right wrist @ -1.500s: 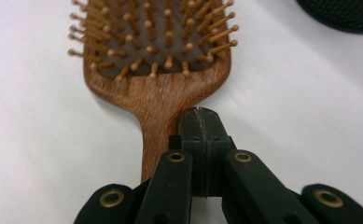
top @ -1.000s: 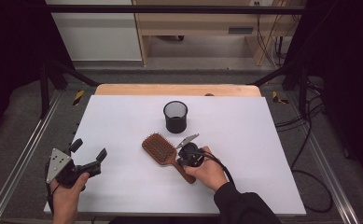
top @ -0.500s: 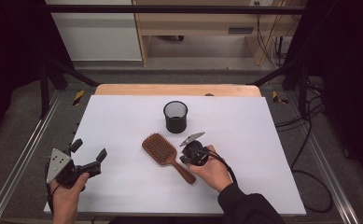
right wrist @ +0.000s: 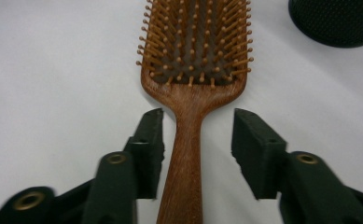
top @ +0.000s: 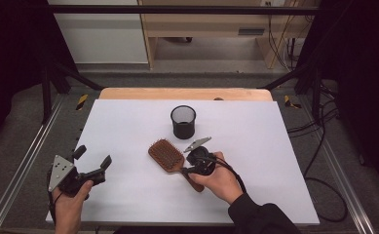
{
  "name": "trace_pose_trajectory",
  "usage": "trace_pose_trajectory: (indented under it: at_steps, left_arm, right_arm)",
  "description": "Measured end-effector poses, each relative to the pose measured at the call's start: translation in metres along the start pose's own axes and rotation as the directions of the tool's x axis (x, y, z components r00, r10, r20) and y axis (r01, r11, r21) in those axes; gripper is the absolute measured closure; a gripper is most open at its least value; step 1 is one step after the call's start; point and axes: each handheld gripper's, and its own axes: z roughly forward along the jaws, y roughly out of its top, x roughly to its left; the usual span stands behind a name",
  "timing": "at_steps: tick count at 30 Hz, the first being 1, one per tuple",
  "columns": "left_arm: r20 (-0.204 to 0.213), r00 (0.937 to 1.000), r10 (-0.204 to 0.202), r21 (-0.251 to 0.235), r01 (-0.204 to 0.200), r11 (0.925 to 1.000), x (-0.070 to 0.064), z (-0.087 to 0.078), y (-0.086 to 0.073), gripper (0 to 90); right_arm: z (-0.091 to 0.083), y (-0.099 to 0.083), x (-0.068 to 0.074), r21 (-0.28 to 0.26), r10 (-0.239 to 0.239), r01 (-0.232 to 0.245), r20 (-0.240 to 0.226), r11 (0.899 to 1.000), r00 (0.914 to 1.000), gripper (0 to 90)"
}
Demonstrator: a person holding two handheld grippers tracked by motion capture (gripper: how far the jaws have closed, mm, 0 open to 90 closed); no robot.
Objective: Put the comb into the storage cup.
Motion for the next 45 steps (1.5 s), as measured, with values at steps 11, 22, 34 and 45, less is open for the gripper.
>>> trace_pose_trajectory:
  at_steps: [11, 22, 34, 45]
  left_arm:
    - [0.001, 1.0, 0.0, 0.001, 0.0, 1.0, 0.0, 0.0, 0.0, 4.3]
    - [0.005, 1.0, -0.002, 0.006, 0.002, 1.0, 0.0, 0.001, 0.0, 4.0]
    - [0.009, 1.0, -0.002, 0.009, 0.002, 1.0, -0.001, 0.002, -0.001, 3.8]
    - [0.013, 0.9999, 0.001, 0.01, -0.001, 0.9999, -0.001, 0.002, 0.0, 3.8]
  right_arm:
    - [0.009, 0.007, 0.006, 0.015, 0.021, -0.021, 0.041, 1.0, 0.9989, 11.2]
    - [0.032, 0.009, 0.01, 0.101, 0.028, -0.029, 0.009, 0.994, 0.9996, 8.0]
    - [0.044, 0.009, 0.005, 0.149, 0.054, -0.055, 0.009, 0.987, 0.9985, 7.9]
    - [0.047, 0.007, 0.004, 0.192, 0.034, -0.033, 0.001, 0.981, 0.9994, 8.9]
